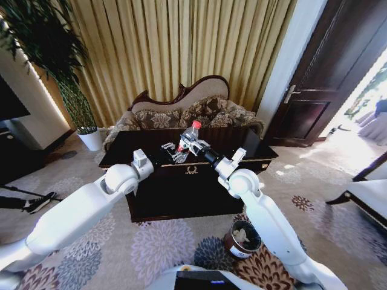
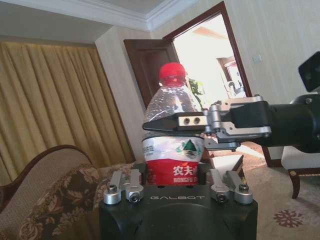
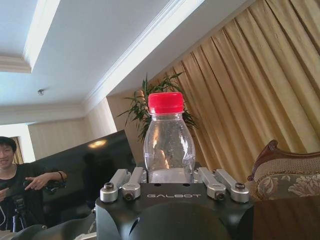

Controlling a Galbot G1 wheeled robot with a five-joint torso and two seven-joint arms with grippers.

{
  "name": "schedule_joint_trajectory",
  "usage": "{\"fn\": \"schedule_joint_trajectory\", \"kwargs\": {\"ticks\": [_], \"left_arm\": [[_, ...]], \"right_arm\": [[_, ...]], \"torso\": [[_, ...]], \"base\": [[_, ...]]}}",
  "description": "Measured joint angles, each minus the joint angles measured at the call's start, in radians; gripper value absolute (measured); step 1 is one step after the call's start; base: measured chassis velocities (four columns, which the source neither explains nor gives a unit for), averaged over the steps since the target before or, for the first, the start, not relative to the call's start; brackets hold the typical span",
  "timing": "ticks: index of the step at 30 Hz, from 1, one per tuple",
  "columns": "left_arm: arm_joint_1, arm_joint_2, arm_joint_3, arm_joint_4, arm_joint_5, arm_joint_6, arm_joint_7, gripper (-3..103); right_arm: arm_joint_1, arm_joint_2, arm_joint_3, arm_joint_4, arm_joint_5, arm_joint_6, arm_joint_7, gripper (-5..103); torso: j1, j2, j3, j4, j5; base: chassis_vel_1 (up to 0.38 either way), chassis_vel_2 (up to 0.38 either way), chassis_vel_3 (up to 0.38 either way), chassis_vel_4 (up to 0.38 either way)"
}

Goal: Move to the front of the table and place the trash on the table into the trash bin.

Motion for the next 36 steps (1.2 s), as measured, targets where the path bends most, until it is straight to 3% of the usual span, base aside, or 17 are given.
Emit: {"fn": "schedule_joint_trajectory", "kwargs": {"ticks": [3,6,8,10,13,14,16,18,19,24,36], "left_arm": [[0.025,0.000,-0.037,-0.005,-0.007,0.000,-0.002,68],[0.037,0.001,-0.052,-0.009,-0.014,0.000,-0.004,74],[0.066,0.001,-0.089,-0.018,-0.021,0.000,-0.007,84],[0.078,0.001,-0.103,-0.022,-0.023,0.000,-0.009,84],[0.134,-0.003,-0.180,-0.025,-0.030,-0.001,-0.052,98],[0.156,-0.008,-0.211,-0.026,-0.035,0.000,-0.067,100],[0.180,-0.017,-0.238,-0.025,-0.041,0.009,-0.097,100],[0.218,-0.033,-0.284,-0.016,-0.045,0.027,-0.173,100],[0.218,-0.033,-0.284,-0.016,-0.045,0.027,-0.173,100],[0.269,-0.077,-0.361,0.019,-0.041,0.072,-0.347,100],[0.355,-0.175,-0.505,0.077,-0.009,0.166,-0.522,100]], "right_arm": [[-0.010,-0.001,0.009,0.006,0.002,0.000,-0.004,32],[-0.013,-0.001,0.012,0.007,0.002,0.000,-0.004,32],[-0.019,-0.001,0.020,0.008,0.002,0.000,-0.004,32],[-0.021,-0.001,0.023,0.008,0.001,0.000,-0.005,32],[-0.037,0.000,0.052,0.003,-0.006,0.000,0.001,32],[-0.043,0.002,0.056,0.002,-0.008,0.000,0.001,30],[-0.050,0.003,0.069,0.001,-0.016,0.010,0.001,27],[-0.064,0.007,0.094,-0.006,-0.047,0.019,0.002,26],[-0.064,0.007,0.094,-0.006,-0.047,0.019,0.002,26],[-0.086,0.017,0.152,-0.029,-0.119,0.034,0.002,26],[-0.128,0.042,0.234,-0.100,-0.356,0.072,0.003,26]], "torso": [[0.000,0.000,0.000,0.0000,0.0000],[0.000,0.000,0.000,0.0001,0.0000],[0.000,0.000,0.000,0.0000,0.0000],[0.000,0.000,0.000,0.0000,0.0000],[0.000,0.000,0.000,-0.0001,-0.0008],[0.000,0.000,0.000,-0.0001,0.0012],[0.000,0.000,0.000,0.0004,-0.0007],[0.000,0.000,0.000,0.0003,0.0000],[0.000,0.000,0.000,0.0003,0.0000],[0.000,0.000,0.000,0.0001,0.0000],[0.000,0.000,0.000,0.0000,0.0000]], "base": [[0.000,0.000,0.000,0.000],[0.000,0.000,0.000,0.000],[0.000,0.000,0.000,0.000],[0.000,0.000,0.000,0.000],[0.000,0.000,0.000,0.000],[0.000,0.000,0.000,0.000],[0.000,0.000,0.000,0.000],[0.000,0.000,0.000,0.000],[0.000,0.000,0.000,0.000],[0.000,0.000,0.000,0.000],[0.000,0.000,0.000,0.000]]}}
